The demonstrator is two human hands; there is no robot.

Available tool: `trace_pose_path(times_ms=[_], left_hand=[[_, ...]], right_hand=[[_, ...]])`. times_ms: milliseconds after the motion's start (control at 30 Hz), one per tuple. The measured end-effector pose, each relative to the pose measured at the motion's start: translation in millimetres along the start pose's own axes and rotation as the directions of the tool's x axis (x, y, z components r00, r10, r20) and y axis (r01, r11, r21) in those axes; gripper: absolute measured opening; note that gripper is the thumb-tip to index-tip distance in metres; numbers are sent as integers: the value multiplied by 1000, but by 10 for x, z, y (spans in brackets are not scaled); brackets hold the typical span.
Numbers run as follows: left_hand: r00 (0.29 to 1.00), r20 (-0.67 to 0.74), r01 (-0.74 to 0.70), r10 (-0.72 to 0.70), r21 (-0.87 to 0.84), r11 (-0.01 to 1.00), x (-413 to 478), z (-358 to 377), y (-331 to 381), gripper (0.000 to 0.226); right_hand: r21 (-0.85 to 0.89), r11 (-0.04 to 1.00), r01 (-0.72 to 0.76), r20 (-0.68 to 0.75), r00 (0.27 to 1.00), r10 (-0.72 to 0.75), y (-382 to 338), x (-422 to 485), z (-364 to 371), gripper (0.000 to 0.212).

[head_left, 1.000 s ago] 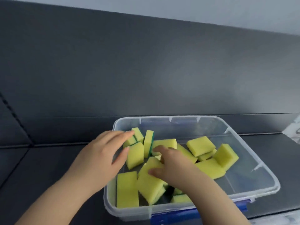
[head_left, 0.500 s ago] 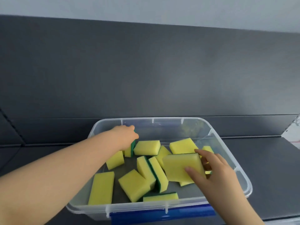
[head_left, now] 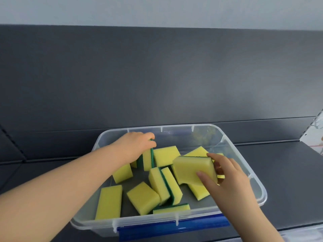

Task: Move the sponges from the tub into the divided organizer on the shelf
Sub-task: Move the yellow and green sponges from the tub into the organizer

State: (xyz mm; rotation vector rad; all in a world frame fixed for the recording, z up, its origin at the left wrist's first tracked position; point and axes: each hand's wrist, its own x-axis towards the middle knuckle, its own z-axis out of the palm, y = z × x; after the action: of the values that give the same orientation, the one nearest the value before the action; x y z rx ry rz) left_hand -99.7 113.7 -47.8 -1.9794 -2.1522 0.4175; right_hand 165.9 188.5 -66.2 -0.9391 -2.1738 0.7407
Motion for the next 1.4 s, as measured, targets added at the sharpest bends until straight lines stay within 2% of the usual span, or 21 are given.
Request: trace_pose_path(times_ms=[67, 133, 200, 267, 400, 500, 600, 767, 867, 967, 1167, 1267, 1400], left_hand=[[994, -105, 21, -21, -3, 1000, -130, -93, 30, 49], [973, -216, 51, -77, -123, 991, -297, -189, 80, 38], [945, -305, 37, -115, -250, 967, -474, -285, 155, 37], [934, -304, 66, -187, -368, 928, -649, -337, 230, 41], [869, -222, 186, -442, -681, 708, -967, -354, 284, 41], [798, -320, 159, -511, -706, 690, -1253, -405, 275, 46], [734, -400, 135, -548, -706, 695, -1655, -444, 214, 34], [621, -476, 173, -623, -691, 702, -2619, -349, -30, 34], [575, -465, 235, -673, -694, 681, -3395, -232, -212, 34], [515, -401, 342, -758, -715, 610, -4312, -71, -377, 37], [271, -292, 457, -917, -800, 389, -5943, 361, -573, 36], [241, -266, 473, -933, -807, 353, -6448, 441, -632, 41], [217, -276, 504, -936, -790, 350, -6901, 510, -798, 40]], right_hand=[[12, 1000, -13, 21, 1000, 13, -1, 14, 42, 48], [17, 1000, -13, 33, 999, 13, -8, 36, 96, 48], [39, 999, -19, 44, 999, 18, -26, 63, 154, 48], [72, 997, -22, 48, 999, 18, -50, 94, 214, 47], [116, 993, 10, 41, 999, -15, -170, 122, 322, 46], [156, 985, 69, 13, 997, -72, -373, 73, 390, 45], [200, 969, 144, -29, 990, -141, -700, -55, 497, 44], [329, 912, 246, -71, 969, -235, -1397, -461, 896, 41], [386, 875, 292, -71, 955, -288, -1920, -853, 1255, 44], [460, 833, 308, 24, 933, -358, -2495, -1355, 1707, 48], [506, 760, 407, 149, 827, -542, -3648, -2194, 2526, 46], [544, 723, 426, 185, 779, -599, -4077, -2498, 2782, 46], [582, 723, 373, 229, 778, -585, -4420, -2702, 3071, 39]])
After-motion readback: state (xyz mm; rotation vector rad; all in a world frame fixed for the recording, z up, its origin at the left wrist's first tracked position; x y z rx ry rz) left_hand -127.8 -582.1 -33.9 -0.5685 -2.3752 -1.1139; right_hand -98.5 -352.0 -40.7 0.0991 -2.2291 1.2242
